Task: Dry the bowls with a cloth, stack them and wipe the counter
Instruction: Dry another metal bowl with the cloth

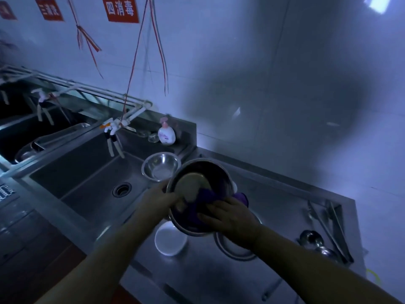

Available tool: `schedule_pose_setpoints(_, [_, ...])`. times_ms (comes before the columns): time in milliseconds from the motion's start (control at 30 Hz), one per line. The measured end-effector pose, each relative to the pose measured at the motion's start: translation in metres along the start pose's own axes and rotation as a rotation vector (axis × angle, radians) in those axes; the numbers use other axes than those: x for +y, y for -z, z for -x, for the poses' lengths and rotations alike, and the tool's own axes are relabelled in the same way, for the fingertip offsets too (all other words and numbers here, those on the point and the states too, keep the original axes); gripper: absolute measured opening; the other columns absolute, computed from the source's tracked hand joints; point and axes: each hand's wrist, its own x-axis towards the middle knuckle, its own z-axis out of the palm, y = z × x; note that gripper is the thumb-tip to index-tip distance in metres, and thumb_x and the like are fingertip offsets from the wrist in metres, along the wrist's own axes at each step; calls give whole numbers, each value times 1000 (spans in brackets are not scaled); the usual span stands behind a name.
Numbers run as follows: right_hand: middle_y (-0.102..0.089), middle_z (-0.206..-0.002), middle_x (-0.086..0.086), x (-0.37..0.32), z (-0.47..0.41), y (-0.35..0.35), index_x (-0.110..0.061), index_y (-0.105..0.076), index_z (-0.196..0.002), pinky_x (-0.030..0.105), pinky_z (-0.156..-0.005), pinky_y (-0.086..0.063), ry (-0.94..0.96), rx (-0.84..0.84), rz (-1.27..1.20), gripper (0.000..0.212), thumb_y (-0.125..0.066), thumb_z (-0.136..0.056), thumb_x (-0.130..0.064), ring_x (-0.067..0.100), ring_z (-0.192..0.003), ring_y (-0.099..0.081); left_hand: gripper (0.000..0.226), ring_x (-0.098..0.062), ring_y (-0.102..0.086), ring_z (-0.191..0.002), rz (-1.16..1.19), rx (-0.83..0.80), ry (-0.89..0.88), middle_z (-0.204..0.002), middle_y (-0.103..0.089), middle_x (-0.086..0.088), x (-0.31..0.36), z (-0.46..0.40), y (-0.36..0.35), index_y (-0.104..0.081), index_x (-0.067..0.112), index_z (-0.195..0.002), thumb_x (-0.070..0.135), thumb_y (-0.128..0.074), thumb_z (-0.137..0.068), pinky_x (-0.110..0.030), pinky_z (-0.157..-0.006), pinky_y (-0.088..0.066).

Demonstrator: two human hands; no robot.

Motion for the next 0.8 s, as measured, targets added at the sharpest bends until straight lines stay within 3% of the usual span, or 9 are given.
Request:
schedule_pose_setpoints(100, [-72, -96, 6, -5, -10, -11, -18, -71, -108, 27, -61, -48, -244, -63, 43, 27, -62, -84, -14, 19, -71, -66, 51, -23, -69, -75, 70, 104, -93, -92, -68, -6, -15, -5, -21, -57, 19, -115, 9, -74, -68, -35, -57, -57])
schedule_pose_setpoints(200, [-72, -99, 4, -17, -17, -22, -19, -72, -109, 30, -64, -50, -434, -107, 23, 34, -39, -100, -21, 17, -76, -66, 49, -29, -68, -85, 161, 65, -81, -96, -69, -8, -28, -11, -42, -53, 24, -117, -4, -62, -77, -49, -71, -57])
schedule_pose_setpoints(233, [-72, -101, 4, -19, -16, -24, -19, -71, -111, 30, -65, -50, -467, -116, 37, 33, -39, -99, -19, 17, -78, -66, 47, -31, -68, -84, 170, 36, -77, -94, -70, -9, -29, -17, -42, -55, 24, -114, -5, -59, -78, -53, -72, -57])
schedule_pose_setpoints(400, [-71, -104, 8, -10, 2, -31, -18, -69, -114, 29, -62, -47, -436, -242, 95, 35, -52, -85, -13, 20, -76, -66, 38, -37, -66, -76, 53, -123, -97, -81, -69, -16, -24, -43, -30, -62, 20, -98, 6, -57, -62, -54, -67, -56])
schedule_pose_setpoints(467, [-71, -106, 10, 0, 12, -27, -17, -70, -111, 30, -63, -50, -333, -281, 126, 31, -55, -84, -10, 22, -80, -67, 35, -29, -64, -59, -40, -211, -111, -65, -68, -9, -14, -56, -22, -63, 22, -85, 7, -54, -54, -42, -53, -54])
schedule_pose_setpoints(567, [-70, -110, 8, 12, 18, -21, -19, -71, -109, 30, -69, -51, -260, -344, 200, 28, -67, -82, -12, 22, -90, -67, 37, -14, -60, -41, -146, -432, -117, -53, -66, 0, 4, -81, -8, -64, 27, -83, 8, -56, -52, -24, -38, -45])
schedule_pose_setpoints(700, [-71, -97, 8, 2, -19, -31, -16, -71, -104, 30, -64, -50, -468, -314, 259, 26, -56, -84, -10, 22, -75, -65, 29, -12, -66, -57, -69, -326, -174, -69, -68, 0, 8, -100, 2, -62, 42, -82, 23, -64, -61, -28, -47, -53])
schedule_pose_setpoints(800, [-71, -91, 4, -12, -61, -47, -18, -70, -109, 31, -62, -49, -671, -284, 275, 30, -55, -83, -15, 20, -72, -64, 33, -17, -69, -62, 24, -385, -177, -73, -68, -4, -5, -101, 7, -55, 29, -98, 3, -61, -80, -31, -50, -56])
